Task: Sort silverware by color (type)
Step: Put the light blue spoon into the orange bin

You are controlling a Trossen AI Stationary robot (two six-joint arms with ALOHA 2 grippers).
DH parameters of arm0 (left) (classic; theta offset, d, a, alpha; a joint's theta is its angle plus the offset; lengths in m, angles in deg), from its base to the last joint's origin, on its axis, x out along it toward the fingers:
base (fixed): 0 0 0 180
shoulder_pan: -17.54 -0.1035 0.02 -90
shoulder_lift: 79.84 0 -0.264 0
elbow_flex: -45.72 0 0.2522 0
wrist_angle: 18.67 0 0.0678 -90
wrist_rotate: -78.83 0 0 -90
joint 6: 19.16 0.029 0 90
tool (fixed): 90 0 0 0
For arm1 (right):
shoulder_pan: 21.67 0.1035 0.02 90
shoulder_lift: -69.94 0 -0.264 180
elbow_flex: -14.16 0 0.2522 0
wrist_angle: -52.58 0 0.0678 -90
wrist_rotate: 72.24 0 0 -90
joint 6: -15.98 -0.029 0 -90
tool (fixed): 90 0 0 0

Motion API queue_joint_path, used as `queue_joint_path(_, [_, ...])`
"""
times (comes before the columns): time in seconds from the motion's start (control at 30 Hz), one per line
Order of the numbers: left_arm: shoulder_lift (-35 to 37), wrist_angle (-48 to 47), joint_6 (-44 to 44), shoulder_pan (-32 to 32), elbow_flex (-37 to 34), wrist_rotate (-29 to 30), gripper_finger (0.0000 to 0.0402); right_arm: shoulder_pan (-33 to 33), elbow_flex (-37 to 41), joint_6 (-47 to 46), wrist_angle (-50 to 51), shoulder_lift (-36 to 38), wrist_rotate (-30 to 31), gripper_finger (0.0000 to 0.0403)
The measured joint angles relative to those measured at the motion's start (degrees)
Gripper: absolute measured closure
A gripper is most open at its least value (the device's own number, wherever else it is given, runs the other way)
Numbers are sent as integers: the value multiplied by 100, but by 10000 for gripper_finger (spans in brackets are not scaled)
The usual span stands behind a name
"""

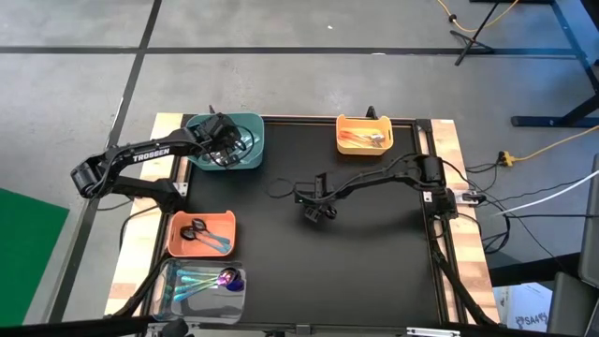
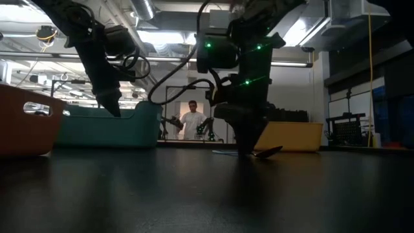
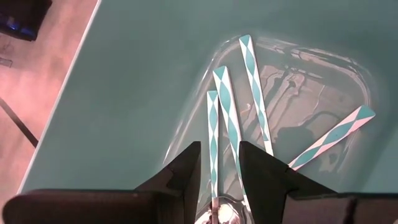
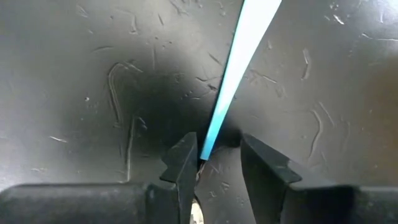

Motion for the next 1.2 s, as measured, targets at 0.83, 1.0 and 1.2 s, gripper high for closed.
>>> queue_joint_path(0.83, [2,1,57,2,0,21,298,2,119,-28,-368,-12,-90,399])
queue_joint_path(1.0, [2,-35,57,31,161,25,298,2,125,-15,-428,-12,-77,400])
queue_joint_path(1.2, [2,-37,57,124,529,31,298,2,127,-11,-464,-12,-9,401])
